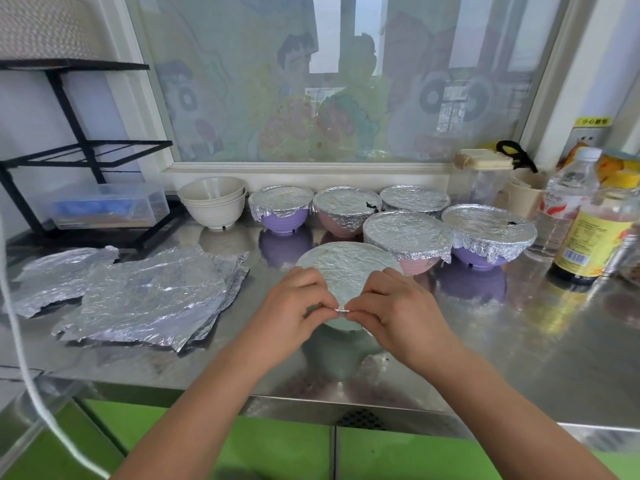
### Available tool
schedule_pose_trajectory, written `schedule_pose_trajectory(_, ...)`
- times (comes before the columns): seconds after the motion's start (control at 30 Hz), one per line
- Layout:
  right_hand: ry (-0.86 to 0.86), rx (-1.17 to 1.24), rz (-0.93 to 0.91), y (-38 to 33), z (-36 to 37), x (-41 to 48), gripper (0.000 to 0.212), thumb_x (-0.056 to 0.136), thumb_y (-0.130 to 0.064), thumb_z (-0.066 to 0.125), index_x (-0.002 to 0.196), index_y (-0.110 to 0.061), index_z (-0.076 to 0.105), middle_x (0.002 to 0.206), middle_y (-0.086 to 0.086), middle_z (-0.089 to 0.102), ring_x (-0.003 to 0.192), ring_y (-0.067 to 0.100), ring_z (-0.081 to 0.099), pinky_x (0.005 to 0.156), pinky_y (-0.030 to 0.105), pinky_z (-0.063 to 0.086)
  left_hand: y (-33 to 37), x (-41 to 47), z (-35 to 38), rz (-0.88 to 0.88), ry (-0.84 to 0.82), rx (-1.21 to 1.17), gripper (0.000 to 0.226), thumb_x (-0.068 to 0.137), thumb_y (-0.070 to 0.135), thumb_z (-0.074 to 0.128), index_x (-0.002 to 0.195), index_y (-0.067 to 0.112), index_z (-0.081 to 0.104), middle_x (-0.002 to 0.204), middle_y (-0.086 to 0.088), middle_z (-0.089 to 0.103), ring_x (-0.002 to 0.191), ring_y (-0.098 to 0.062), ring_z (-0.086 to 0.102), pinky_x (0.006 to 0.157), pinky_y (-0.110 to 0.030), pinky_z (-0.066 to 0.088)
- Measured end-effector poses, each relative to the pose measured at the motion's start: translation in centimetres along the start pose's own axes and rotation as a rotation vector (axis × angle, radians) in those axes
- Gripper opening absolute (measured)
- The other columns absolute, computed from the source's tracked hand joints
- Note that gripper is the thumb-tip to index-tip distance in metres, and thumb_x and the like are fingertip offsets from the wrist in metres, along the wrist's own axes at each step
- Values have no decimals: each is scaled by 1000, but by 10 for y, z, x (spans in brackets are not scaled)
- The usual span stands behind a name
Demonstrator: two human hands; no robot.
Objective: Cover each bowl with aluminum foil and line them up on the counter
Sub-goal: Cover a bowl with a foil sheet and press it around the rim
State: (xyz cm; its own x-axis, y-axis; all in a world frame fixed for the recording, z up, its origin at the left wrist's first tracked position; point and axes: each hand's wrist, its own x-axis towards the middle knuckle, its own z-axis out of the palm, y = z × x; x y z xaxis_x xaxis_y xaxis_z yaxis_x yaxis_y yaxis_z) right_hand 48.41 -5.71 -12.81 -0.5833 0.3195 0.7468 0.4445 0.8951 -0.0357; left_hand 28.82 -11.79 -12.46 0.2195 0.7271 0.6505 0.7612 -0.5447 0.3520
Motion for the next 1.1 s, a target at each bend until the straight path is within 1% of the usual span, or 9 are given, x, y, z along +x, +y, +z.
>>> schedule_pose_trajectory(0.17,-5,71,4,13,-10,-10,25,88,-39,59,89,-22,78,82,-6,63,72,19,56,60,30,47,-14,-2,-7,-50,-1,-94,18,82,34,68,82,17,73,86,11,55,79,-9,55,73,-31,48)
schedule_pose_trajectory(0.27,-2,53,7,14,-9,-10,23,88,-36,59,85,-22,77,78,-5,60,70,20,55,57,32,47,-5,-2,-4,-55,29,-89,26,77,40,72,86,15,75,87,9,56,80,3,51,75,-18,44)
schedule_pose_trajectory(0.33,-3,32,-2,10,-6,-7,22,87,-35,59,82,-22,76,75,-4,57,68,20,53,54,31,45,5,1,3,-19,23,-55,25,77,39,73,86,15,74,86,7,56,81,1,50,76,-12,38)
schedule_pose_trajectory(0.43,5,13,-4,5,-3,-4,24,87,-35,58,78,-21,75,73,-4,55,67,19,51,52,30,45,10,5,11,-2,13,-48,19,82,35,69,81,16,71,83,7,52,80,-8,52,74,-17,39)
schedule_pose_trajectory(0.6,-23,68,8,10,-7,-8,26,88,-39,59,88,-21,77,82,-5,61,73,19,55,60,32,48,2,6,2,9,-51,-16,17,84,29,67,77,14,69,84,7,53,79,-5,51,74,-13,38)
schedule_pose_trajectory(0.77,-40,39,13,17,-11,-8,24,88,-37,57,83,-22,76,81,-6,61,73,19,54,58,33,49,-9,1,-9,-11,-46,-34,18,85,33,65,82,16,71,89,9,54,82,-7,54,77,-21,44)
schedule_pose_trajectory(0.87,-22,9,-15,7,-4,-3,24,86,-35,57,76,-20,74,75,-3,58,69,21,54,55,33,49,0,2,-1,25,-54,32,16,82,30,70,83,15,72,87,5,56,83,-8,53,79,-13,39)
schedule_pose_trajectory(0.97,-12,-14,-20,-1,0,1,25,85,-34,57,73,-20,74,72,-2,55,66,22,53,52,31,47,3,5,5,37,-51,53,10,83,25,70,82,15,70,86,6,54,81,-7,50,76,-11,35)
schedule_pose_trajectory(1.1,-4,71,-9,5,-5,-6,25,86,-37,60,83,-19,77,78,-3,61,70,21,56,59,33,49,-2,4,-3,32,-69,17,18,84,30,64,79,15,70,85,6,54,78,-3,50,75,-9,36)
